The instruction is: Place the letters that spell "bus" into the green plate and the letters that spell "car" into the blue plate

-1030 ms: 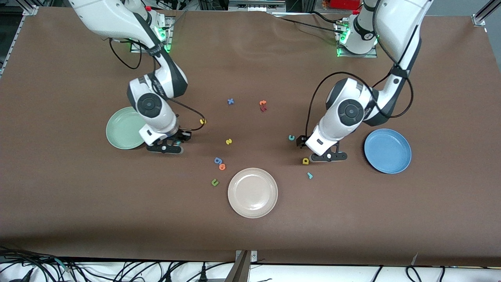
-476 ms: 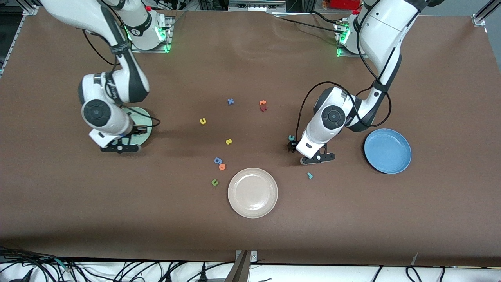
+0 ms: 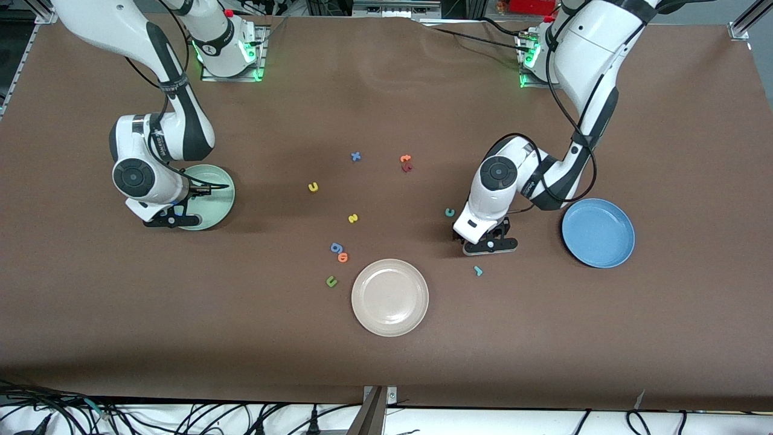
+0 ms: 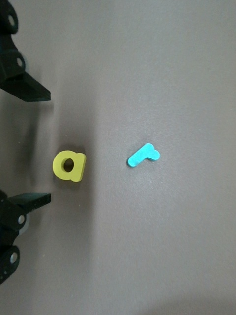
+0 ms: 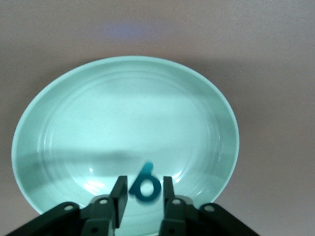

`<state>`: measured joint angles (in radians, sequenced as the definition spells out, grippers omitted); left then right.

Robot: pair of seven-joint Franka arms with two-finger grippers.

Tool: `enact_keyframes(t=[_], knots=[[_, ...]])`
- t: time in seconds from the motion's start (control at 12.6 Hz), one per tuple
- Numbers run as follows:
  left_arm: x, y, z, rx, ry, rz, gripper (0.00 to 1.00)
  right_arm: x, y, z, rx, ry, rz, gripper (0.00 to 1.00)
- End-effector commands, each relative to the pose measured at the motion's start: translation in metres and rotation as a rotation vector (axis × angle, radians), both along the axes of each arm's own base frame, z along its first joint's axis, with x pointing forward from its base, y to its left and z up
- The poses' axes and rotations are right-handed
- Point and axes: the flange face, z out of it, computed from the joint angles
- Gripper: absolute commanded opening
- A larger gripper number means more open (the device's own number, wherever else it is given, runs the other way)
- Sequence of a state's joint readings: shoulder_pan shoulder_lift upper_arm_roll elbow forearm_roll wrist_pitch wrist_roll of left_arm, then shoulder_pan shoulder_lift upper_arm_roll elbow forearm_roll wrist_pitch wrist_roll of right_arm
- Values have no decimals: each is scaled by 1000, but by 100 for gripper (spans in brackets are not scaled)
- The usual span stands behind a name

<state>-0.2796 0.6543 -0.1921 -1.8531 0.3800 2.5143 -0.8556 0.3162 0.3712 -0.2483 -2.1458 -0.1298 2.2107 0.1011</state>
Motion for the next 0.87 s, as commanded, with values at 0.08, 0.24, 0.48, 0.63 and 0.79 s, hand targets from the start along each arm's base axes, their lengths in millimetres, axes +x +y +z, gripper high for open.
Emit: enact_keyframes(t=[0.08,0.24,0.48,0.63,0.79], knots=[[4,-6,-6,9,-24,7,83,-2,33,29,84,13,-55,100],[8,-7,-2,-5,-44,4,83,-5,60,37,101,3,-125,100],[18,-10,8,-29,-83,3,83,-25,153,39,55,-52,-324,100],[18,-9,6,-17,-88,-19,83,-38,205,38,55,-122,-463,99],[22,-3,6,21,-113,-57,83,-48,241,26,55,-174,-634,99]])
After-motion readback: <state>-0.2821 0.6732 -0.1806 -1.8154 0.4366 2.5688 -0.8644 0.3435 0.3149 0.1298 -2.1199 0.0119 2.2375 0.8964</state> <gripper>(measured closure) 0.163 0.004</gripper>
